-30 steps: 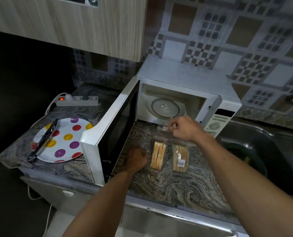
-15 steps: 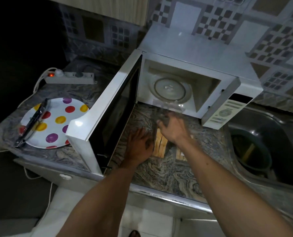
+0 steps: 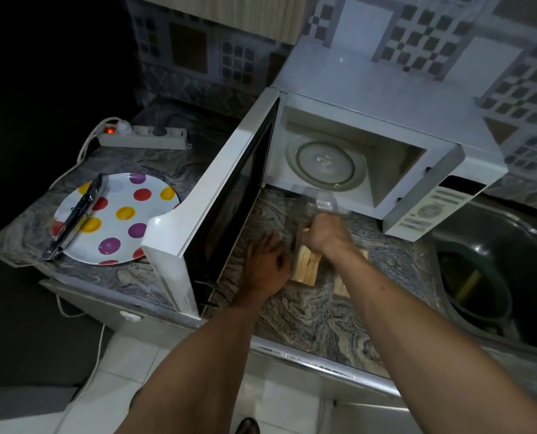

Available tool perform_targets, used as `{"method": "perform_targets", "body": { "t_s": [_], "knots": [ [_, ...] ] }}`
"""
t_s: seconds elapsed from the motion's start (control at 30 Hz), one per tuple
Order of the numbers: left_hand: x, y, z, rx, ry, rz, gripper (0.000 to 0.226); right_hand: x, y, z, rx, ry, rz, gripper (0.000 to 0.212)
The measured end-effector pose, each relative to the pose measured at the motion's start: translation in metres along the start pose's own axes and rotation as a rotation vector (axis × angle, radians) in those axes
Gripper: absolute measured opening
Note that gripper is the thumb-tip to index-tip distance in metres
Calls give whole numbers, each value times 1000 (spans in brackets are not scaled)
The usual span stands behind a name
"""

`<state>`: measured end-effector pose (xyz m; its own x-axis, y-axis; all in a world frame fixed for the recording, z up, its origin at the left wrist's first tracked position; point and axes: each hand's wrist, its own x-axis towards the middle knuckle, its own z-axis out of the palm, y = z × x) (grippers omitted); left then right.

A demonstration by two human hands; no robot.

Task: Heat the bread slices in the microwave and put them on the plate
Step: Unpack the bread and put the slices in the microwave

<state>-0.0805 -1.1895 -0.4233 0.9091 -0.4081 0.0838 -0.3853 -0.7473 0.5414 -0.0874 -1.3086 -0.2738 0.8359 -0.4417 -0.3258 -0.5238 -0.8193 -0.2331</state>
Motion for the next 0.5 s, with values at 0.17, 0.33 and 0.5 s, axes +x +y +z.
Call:
{"method": "perform_targets", "body": {
  "t_s": [0.17, 0.33, 0.5],
  "knots": [
    [-1, -1, -3, -37, 7, -8, 59, -11, 7, -39, -14, -75, -12, 35],
    [1, 10, -13, -27, -58, -51, 63, -30, 34, -72, 24, -179, 21, 37],
    [10, 19, -26, -9, -323, -193, 84, -41, 62, -104, 97, -268, 51, 39]
  ]
}}
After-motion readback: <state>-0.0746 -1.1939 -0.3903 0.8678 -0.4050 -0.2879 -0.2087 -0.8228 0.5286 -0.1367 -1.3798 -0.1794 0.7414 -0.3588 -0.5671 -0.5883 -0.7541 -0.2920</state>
